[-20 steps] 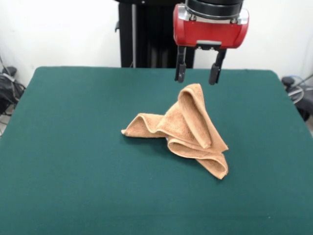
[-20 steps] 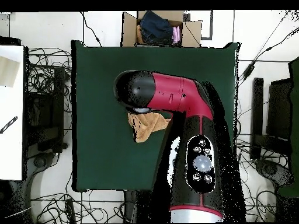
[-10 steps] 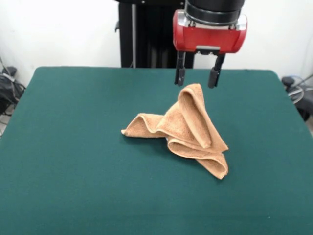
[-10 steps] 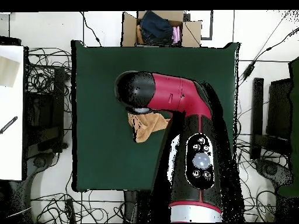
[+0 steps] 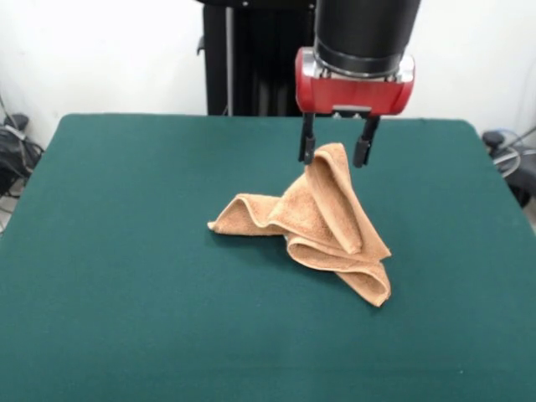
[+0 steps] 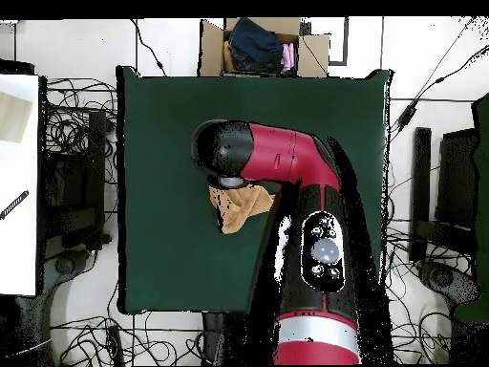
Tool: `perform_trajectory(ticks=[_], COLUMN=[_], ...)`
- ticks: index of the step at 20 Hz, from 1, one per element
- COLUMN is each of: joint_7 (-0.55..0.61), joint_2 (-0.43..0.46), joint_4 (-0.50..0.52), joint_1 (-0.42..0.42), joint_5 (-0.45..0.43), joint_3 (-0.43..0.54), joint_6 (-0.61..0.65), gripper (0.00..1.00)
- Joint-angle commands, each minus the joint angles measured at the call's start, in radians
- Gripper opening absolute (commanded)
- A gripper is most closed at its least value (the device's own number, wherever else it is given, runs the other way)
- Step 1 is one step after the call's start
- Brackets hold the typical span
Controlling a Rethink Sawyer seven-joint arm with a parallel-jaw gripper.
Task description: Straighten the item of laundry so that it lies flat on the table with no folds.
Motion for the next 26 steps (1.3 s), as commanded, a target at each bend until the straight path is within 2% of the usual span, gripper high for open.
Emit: perform_trajectory(ticks=[1,9,26], joint_7=[0.032,0.049,0.060], joint_2=[0.067,0.073,0.061], joint_4=[0.092,0.131,0.196], joint_1=[-0.010,-0.024,-0.033], joint_5=[-0.039,-0.014,-0.019], joint_3=[0.084,0.095,0.102], joint_6=[-0.065,-0.114,-0.223], gripper=[1.00,1.00,1.00])
